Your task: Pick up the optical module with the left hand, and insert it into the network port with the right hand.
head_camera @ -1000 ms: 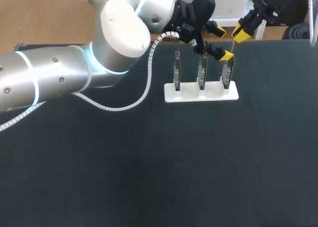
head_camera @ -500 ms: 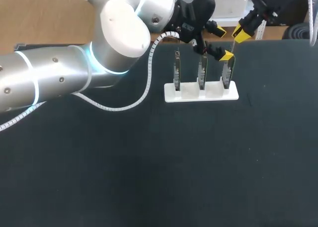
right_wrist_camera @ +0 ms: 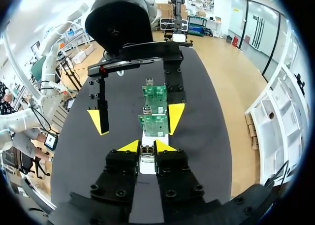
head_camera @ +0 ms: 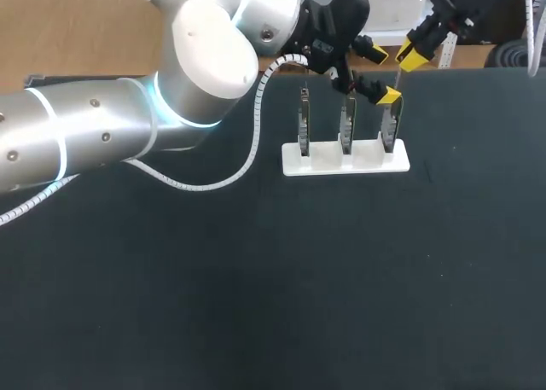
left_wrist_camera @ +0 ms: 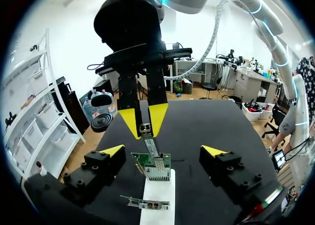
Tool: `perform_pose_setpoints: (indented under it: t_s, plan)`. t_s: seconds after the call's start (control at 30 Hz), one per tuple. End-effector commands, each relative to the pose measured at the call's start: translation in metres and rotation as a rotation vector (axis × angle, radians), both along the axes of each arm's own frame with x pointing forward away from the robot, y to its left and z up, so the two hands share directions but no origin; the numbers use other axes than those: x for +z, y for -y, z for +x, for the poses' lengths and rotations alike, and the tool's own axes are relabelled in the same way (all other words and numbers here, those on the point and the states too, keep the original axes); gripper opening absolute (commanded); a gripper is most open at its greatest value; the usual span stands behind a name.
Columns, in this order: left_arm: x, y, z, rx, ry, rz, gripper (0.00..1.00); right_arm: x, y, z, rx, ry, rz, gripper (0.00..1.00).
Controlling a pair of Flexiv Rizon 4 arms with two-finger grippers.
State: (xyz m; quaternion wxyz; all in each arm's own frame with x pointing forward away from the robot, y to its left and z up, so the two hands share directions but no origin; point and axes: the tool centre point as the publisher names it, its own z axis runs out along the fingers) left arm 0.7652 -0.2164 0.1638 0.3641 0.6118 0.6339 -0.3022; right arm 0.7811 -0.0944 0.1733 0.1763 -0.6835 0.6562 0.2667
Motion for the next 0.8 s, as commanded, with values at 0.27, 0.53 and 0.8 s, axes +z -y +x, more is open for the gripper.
perform_pose_setpoints:
  t_s: [0.27,0.53,0.8]
  plan:
    - [0.0,-0.0011,-0.0012,0.001,0.002,0.0,1.0,-0.0022,-0.001,0.0005,0.002,-0.007,-0.004,0.0]
    - [0.0,-0.0011,-0.0012,0.001,0.002,0.0,1.0,0.0013,0.0027,-0.0019,0.001,-0.003,-0.008,0.0]
    - [0.0,-0.0011,-0.0012,0.001,0.002,0.0,1.0,0.0006,-0.0005,-0.0045,0.005,-0.002,-0.004,0.0]
